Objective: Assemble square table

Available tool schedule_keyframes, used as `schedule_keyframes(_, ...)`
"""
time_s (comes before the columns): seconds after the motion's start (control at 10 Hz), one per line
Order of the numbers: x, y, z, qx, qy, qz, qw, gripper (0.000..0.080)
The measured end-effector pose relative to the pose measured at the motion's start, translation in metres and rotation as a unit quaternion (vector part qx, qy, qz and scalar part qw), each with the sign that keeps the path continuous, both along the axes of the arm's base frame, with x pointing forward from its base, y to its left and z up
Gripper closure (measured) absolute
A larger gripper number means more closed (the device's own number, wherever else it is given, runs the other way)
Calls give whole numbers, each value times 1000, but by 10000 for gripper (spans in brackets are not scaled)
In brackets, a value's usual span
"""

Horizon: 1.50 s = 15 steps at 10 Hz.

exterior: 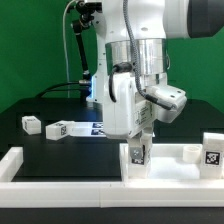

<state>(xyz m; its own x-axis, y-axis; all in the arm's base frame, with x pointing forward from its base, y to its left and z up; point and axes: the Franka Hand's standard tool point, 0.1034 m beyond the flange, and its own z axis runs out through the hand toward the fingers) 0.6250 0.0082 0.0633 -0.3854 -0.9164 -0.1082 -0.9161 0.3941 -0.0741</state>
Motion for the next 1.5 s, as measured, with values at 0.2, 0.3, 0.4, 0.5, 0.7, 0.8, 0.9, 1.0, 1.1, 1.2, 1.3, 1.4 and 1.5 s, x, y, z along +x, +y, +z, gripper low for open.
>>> schedule_keyframes(0.2, 0, 1, 0, 0, 0, 1, 1000, 216)
schedule_keyframes(0.3, 0, 8, 5, 2, -2, 6, 1000, 216)
schedule_keyframes(0.4, 1, 19, 16, 7, -7, 17, 1000, 164)
schedule_keyframes(0.5, -1, 28, 26, 10, -14, 33, 999, 152)
schedule_keyframes(0.7, -7, 42, 34, 19, -5, 51, 998, 150)
schedule_keyframes(0.8, -6, 40, 32, 18, -5, 50, 999, 150)
schedule_keyframes(0.9, -6, 40, 32, 18, -5, 50, 999, 150)
schedule_keyframes(1.0, -7, 40, 32, 18, -4, 50, 999, 150)
schedule_keyframes(1.1, -7, 40, 31, 18, -4, 50, 999, 150)
schedule_keyframes(1.2, -7, 40, 31, 18, -4, 50, 999, 150)
schedule_keyframes(1.3, -7, 40, 31, 18, -4, 50, 999, 150)
schedule_keyframes(1.4, -10, 41, 31, 16, -5, 64, 998, 150)
schedule_keyframes(1.5, -20, 41, 32, 15, -6, 88, 996, 150)
